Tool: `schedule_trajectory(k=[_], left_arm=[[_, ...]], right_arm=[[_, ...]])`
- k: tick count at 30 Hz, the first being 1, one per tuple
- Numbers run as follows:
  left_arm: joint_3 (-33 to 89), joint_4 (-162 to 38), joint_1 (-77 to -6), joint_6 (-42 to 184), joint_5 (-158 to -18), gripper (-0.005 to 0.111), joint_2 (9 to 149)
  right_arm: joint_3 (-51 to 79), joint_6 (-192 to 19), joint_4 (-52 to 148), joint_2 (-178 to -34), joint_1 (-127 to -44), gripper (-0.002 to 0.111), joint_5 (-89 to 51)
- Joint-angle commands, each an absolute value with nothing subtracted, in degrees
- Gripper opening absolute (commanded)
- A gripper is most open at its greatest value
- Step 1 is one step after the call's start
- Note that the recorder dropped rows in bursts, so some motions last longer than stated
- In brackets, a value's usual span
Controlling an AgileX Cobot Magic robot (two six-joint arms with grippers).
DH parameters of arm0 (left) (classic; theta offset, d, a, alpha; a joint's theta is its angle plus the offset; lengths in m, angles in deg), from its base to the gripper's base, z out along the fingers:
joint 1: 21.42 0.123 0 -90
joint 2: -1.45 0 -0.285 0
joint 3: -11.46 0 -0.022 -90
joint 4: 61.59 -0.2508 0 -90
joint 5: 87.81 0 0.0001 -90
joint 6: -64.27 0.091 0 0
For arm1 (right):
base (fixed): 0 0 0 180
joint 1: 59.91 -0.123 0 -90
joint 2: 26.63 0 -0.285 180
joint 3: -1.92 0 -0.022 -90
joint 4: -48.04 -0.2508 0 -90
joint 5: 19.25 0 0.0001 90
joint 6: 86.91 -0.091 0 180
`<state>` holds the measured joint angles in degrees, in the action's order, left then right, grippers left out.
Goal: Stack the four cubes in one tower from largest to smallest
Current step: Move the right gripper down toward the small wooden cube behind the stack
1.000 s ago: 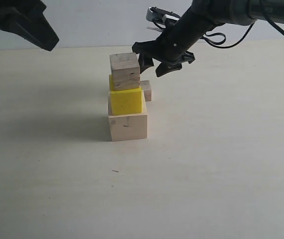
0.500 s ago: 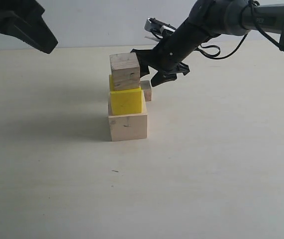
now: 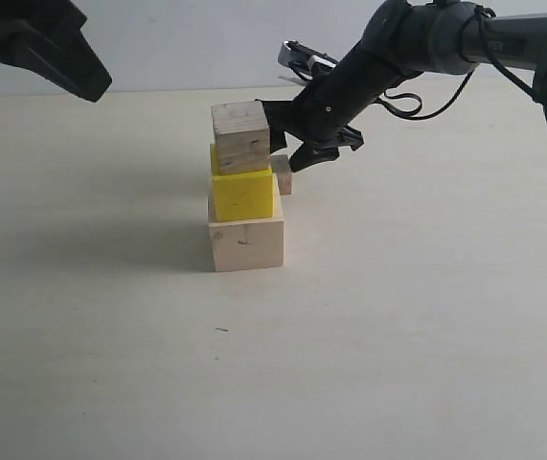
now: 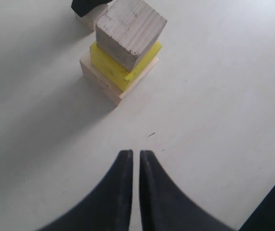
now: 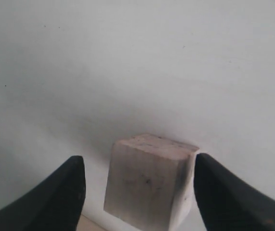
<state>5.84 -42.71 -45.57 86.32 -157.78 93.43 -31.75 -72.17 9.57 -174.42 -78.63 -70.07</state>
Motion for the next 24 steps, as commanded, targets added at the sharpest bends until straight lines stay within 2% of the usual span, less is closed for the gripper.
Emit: schedule_trajectory(k=[1, 12, 20, 24], left_arm=[[6.0, -42.6, -45.4, 86.6, -157.2, 0.008, 93.0], [6.0, -42.6, -45.4, 86.6, -157.3, 0.008, 93.0], [6.0, -42.6, -45.4, 86.7, -157.3, 0.008, 93.0], [6.0, -42.6, -45.4, 87.9, -157.2, 0.008, 93.0]], right_arm=[[-32.2, -71.5, 9.3, -174.4, -78.5, 0.062, -69.9], [-32.2, -71.7, 11.2, -175.1, -78.5, 0.061, -70.1], [-32.2, -78.4, 20.2, -175.0, -78.5, 0.031, -71.6], [-32.2, -79.9, 23.5, -174.3, -78.5, 0.025, -72.0]])
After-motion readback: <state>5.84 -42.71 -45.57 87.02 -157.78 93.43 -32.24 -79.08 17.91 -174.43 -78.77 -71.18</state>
